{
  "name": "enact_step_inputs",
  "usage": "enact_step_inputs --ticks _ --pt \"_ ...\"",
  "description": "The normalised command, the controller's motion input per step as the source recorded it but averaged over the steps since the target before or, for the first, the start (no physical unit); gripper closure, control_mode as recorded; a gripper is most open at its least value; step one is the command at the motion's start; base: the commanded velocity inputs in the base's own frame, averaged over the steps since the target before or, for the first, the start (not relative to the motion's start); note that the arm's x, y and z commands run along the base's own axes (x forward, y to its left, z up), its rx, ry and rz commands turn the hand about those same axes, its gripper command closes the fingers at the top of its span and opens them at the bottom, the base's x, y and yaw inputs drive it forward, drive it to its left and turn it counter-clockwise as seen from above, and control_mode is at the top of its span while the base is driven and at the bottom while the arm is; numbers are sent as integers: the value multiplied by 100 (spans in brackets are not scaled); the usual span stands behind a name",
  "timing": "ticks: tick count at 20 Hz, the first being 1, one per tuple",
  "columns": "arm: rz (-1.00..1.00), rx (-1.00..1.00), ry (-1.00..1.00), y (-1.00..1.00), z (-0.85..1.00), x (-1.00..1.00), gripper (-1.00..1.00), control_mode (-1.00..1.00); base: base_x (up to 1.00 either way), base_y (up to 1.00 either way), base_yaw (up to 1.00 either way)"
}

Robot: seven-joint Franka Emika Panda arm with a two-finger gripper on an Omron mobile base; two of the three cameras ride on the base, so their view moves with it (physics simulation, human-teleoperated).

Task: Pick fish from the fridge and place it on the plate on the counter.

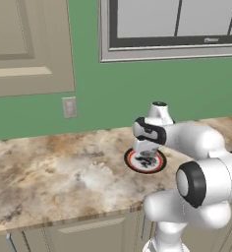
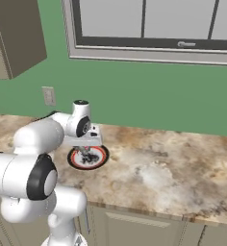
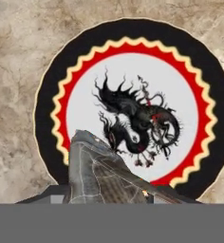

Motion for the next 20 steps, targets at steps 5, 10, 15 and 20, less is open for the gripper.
enact_step_inputs --ticks 5,10,15,20 --pt "1 0 0 0 -44 32 100 -100 0 0 0" --pt "0 0 1 0 -38 32 100 -100 0 0 0" --pt "0 0 0 0 -28 33 100 -100 0 0 0" --pt "0 0 0 0 -18 16 -100 -100 0 0 0"
